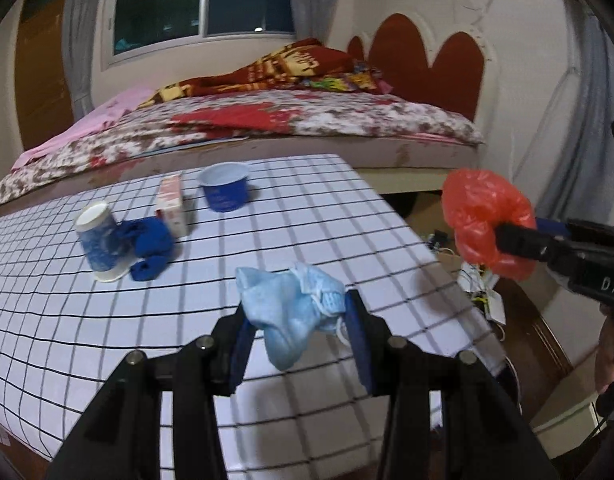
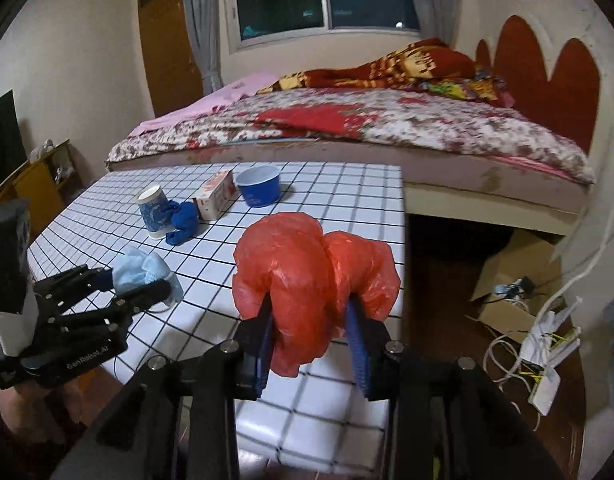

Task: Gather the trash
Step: 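Carry the face mask and red bag with both tools over the bin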

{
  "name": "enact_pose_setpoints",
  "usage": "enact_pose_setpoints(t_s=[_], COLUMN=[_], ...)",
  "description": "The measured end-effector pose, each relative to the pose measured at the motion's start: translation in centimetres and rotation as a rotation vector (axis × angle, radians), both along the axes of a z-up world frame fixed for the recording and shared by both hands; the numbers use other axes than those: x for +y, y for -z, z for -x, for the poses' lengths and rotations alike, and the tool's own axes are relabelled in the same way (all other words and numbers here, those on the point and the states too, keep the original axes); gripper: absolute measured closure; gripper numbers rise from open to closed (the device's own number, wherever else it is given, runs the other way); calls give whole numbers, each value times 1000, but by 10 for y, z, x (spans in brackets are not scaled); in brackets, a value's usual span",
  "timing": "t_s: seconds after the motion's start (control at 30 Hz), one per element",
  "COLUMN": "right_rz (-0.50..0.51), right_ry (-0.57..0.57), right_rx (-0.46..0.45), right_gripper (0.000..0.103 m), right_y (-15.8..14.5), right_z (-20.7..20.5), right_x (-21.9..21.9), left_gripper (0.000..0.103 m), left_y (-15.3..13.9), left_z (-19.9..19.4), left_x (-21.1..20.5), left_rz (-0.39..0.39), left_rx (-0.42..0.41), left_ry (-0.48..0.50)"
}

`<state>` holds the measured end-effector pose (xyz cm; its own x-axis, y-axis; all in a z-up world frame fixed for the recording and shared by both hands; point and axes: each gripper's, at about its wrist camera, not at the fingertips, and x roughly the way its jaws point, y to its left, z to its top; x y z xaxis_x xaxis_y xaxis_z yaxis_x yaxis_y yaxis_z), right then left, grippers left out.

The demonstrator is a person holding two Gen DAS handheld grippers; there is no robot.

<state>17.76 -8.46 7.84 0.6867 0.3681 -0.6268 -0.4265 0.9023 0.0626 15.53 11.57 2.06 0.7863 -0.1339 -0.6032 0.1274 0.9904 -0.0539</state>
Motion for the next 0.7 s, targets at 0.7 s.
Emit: enact_pose_setpoints(t_s=[0.7], right_rz=[-55], right_ry=[181], right_rx=[7], right_gripper=[68], right_y=[15], right_z=[71], right_x=[-140], left_gripper=[58], left_y=[10], left_z=[40], left_x=[-130], left_rz=[-23], left_rx=[38], left_ry=[189])
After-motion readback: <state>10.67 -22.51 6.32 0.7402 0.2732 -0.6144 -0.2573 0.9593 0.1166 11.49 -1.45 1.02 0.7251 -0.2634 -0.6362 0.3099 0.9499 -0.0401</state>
